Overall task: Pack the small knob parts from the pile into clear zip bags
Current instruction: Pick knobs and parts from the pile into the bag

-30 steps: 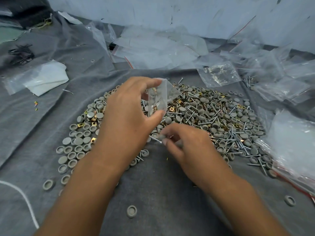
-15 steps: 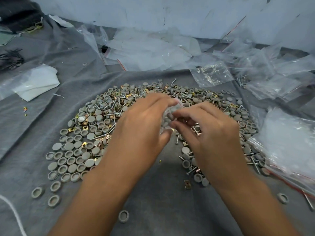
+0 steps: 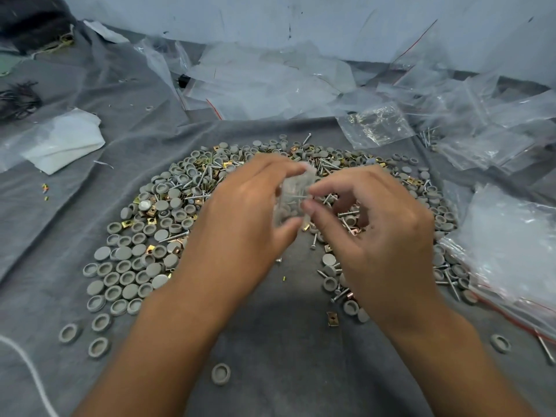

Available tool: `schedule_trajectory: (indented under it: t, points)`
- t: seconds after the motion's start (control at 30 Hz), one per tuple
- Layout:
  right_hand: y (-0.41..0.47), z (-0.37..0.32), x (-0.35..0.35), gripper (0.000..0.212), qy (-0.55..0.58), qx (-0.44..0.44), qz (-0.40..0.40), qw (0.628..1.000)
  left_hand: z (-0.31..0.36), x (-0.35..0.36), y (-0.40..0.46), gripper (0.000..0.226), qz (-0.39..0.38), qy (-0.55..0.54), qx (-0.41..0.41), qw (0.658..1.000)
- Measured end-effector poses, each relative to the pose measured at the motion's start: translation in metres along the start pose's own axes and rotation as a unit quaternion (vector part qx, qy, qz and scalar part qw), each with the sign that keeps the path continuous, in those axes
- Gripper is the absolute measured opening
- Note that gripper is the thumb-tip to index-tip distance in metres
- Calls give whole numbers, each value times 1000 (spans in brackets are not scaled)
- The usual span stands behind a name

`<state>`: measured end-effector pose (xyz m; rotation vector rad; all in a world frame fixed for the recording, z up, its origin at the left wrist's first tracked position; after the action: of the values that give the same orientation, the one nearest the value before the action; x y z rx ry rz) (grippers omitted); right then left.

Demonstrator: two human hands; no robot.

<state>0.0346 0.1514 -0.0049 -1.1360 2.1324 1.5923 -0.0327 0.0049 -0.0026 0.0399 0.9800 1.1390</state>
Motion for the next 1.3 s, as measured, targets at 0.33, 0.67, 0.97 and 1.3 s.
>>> schedule_trajectory:
  t: [0.33,0.67,0.97,1.3]
  points:
    - [-49,-60,32,34,63,-142,-504,850,-12,-18,2,57,50,-17,-52,997]
    - [-43,-41,35,10,54,-39,-454,889,-20,-30,2,59,79,-21,-73,994]
    - [-19,-11,52,29,-52,60,-362,929,-18,-25,2,56,61,-31,-52,996]
    - [-21,-10,54,15,-36,38,-332,942,-16,-24,1,55,56,-19,-48,997]
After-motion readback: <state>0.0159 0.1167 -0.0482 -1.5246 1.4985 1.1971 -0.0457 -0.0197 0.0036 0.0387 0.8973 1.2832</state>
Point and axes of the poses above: each hand's wrist, its own y-axis towards the middle knuckle, its own x-axis out of the palm, z = x × y, the point moved 1 cm from there along y, towards the middle knuckle, and after that the axes turned 10 degrees about -y, right-handed, at the moved point
